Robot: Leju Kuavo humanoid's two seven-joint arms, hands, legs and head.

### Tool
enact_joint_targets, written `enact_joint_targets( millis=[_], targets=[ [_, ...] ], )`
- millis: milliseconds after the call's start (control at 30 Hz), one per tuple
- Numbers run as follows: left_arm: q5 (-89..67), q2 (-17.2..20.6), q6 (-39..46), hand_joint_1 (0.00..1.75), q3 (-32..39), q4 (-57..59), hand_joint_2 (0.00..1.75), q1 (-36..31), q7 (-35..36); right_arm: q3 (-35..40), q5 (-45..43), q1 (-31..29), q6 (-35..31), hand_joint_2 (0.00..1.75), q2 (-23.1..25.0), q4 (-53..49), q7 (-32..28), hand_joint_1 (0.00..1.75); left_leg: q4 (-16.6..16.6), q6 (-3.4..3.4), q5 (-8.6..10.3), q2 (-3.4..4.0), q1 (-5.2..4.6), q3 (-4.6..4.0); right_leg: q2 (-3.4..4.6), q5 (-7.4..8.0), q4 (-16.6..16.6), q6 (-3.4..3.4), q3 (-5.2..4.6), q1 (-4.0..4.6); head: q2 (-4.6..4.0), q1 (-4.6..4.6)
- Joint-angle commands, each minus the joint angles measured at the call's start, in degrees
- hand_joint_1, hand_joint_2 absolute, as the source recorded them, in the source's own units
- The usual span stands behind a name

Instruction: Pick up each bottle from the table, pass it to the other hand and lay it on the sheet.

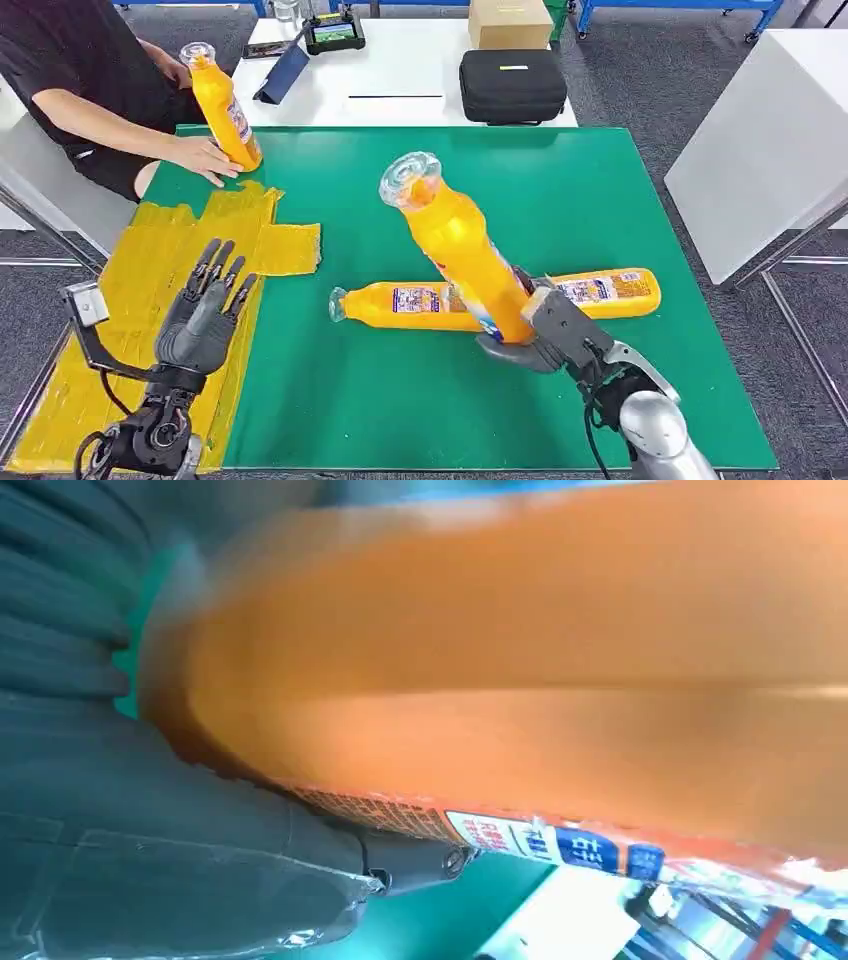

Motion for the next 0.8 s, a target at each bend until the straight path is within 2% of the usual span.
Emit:
enact_joint_targets(
  millis=[33, 167, 333, 800],
  targets=[
    [-4.28, -3.68, 0.99, 0.0, -8.72, 2.41, 1.75, -8.13, -0.29, 7.0, 4.48, -11.93, -3.71, 1.75, 7.65, 12.92, 1.87, 1.75, 0.0, -0.24, -0.06, 0.1, 0.08, 0.12, -0.01, -0.02, -0.04, 0.0, 0.12, 0.07, 0.0, -0.02],
    [-9.12, -6.21, 4.35, 0.0, -11.41, 2.8, 1.75, -11.42, -0.54, 11.32, 6.57, -15.07, -4.23, 1.75, 10.02, 16.05, 3.3, 1.75, 0.01, -0.13, -0.01, 0.09, 0.04, -0.01, 0.02, 0.02, 0.0, 0.01, 0.0, 0.03, 0.0, -0.02],
    [-9.34, -7.46, 4.9, 0.0, -10.95, 2.7, 1.75, -12.37, -0.29, 15.19, 9.33, -15.57, -4.57, 1.75, 10.69, 16.51, 4.38, 1.75, 0.04, -0.26, -0.08, 0.07, 0.11, 0.08, -0.04, -0.05, 0.0, 0.01, 0.11, 0.09, 0.0, -0.04],
    [-8.96, -7.98, 4.93, 0.0, -10.54, 2.79, 1.75, -12.61, 0.15, 16.25, 10.4, -15.75, -4.68, 1.75, 10.87, 16.69, 4.82, 1.75, 0.01, -0.2, -0.05, 0.01, 0.06, -0.02, -0.08, -0.06, 0.0, 0.01, 0.01, 0.05, 0.0, -0.02]
  ],
)
